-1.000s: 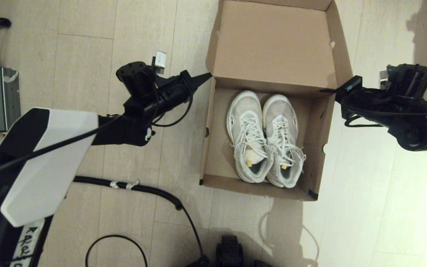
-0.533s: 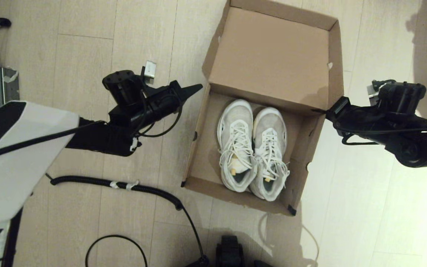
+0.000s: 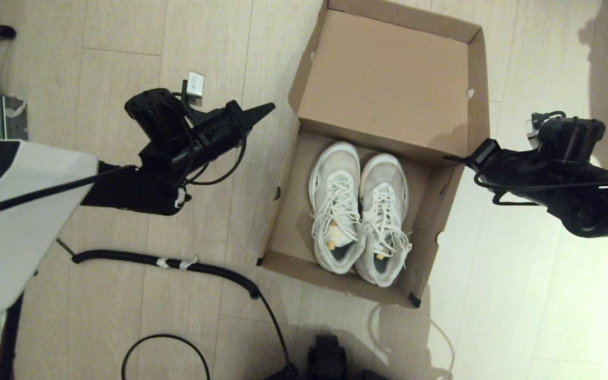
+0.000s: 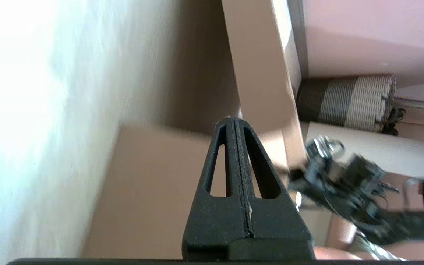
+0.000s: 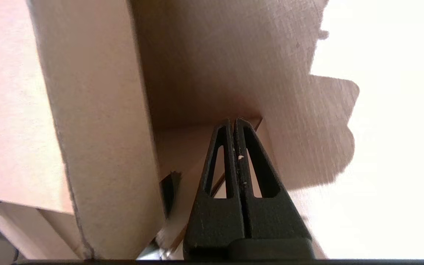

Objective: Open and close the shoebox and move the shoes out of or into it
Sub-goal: Close the shoe box

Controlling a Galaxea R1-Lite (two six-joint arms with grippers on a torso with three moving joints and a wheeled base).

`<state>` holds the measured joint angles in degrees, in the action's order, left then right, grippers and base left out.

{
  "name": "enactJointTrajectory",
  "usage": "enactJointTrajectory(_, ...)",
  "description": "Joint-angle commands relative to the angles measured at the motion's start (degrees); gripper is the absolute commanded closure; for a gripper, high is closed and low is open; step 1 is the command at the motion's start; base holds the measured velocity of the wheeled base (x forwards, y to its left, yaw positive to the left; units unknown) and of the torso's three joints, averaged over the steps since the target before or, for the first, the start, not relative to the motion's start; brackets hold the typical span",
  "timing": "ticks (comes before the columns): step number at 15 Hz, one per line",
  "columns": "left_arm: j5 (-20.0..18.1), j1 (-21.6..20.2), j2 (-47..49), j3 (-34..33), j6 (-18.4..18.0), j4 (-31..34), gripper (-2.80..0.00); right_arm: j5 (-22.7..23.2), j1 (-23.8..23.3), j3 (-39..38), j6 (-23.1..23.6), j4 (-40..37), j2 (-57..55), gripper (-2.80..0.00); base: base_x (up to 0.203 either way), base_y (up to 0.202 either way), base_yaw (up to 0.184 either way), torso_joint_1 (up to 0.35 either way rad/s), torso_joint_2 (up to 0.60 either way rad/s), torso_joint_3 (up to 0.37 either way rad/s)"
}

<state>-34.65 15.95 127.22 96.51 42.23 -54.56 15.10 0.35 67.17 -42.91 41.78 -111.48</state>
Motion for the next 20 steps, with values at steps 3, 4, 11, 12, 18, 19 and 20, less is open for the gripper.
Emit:
enactJointTrajectory(3, -0.6, 1.3, 8.1, 12.8, 0.4, 2.9, 0.00, 0.3, 0.0, -6.5, 2.0, 0.2, 7.4, 0.00, 0.000, 0.000, 0.000, 0.000, 0.00, 0.000)
enactJointTrajectory(4, -2.1, 1.9, 9.4, 14.4, 0.5, 4.0, 0.00, 0.4, 0.1, -9.4, 5.0, 0.2, 9.4, 0.00, 0.000, 0.000, 0.000, 0.000, 0.00, 0.000)
enactJointTrajectory(11, -5.3, 5.3, 11.0, 14.5, 0.6, 3.6, 0.00, 0.2, 0.8, -14.9, 10.9, 0.0, 13.5, 0.00, 0.000, 0.000, 0.000, 0.000, 0.00, 0.000)
enactJointTrajectory(12, -5.2, 5.2, 10.9, 14.3, 0.6, 3.5, 0.00, 0.1, 1.0, -14.6, 10.9, 0.0, 13.0, 0.00, 0.000, 0.000, 0.000, 0.000, 0.00, 0.000)
enactJointTrajectory(18, -5.3, 2.1, 8.4, 7.7, 0.4, 0.5, 0.00, 0.0, 0.4, -12.3, 11.2, -0.2, 11.5, 0.00, 0.000, 0.000, 0.000, 0.000, 0.00, 0.000)
enactJointTrajectory(19, -5.2, 1.4, 8.0, 7.0, 0.4, 0.4, 0.00, 0.0, 0.4, -12.6, 11.3, -0.7, 13.0, 0.00, 0.000, 0.000, 0.000, 0.000, 0.00, 0.000)
enactJointTrajectory(20, -5.2, 0.7, 7.3, 6.2, 0.4, 0.3, 0.00, 0.0, 0.4, -13.0, 11.4, -2.7, 15.1, 0.00, 0.000, 0.000, 0.000, 0.000, 0.00, 0.000)
